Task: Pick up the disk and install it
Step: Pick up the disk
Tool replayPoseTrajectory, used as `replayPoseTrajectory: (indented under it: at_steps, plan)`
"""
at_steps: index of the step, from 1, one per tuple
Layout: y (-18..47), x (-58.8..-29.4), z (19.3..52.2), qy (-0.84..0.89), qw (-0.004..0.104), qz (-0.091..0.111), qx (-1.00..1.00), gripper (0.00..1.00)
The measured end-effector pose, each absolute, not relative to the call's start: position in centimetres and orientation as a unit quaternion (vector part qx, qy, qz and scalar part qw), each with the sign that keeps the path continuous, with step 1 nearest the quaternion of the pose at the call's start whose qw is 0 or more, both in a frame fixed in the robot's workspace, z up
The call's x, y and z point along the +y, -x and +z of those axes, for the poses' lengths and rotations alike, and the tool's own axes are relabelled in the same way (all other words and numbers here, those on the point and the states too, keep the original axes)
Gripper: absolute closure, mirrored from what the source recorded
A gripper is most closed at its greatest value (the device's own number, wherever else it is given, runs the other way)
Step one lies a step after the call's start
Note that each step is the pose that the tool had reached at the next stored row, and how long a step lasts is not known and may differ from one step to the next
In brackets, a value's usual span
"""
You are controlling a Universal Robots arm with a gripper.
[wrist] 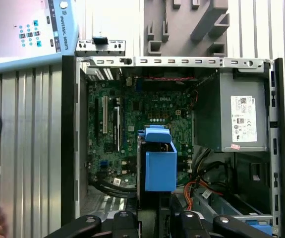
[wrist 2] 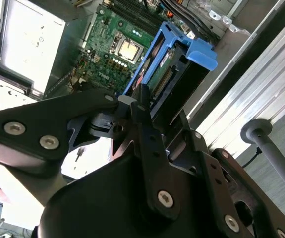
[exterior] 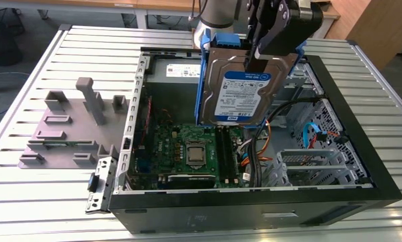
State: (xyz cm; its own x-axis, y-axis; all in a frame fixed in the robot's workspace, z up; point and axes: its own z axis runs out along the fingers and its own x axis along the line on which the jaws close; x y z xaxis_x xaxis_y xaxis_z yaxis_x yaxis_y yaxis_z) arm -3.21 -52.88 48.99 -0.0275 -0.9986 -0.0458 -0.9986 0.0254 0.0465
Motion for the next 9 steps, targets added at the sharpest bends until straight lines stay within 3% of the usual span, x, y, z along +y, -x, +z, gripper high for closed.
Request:
replayPoseTrajectory:
  at_steps: [9]
  plan:
    - [3.21, -52.83, 49.0, 0.697, 0.0, 0.033, 0.716, 0.65]
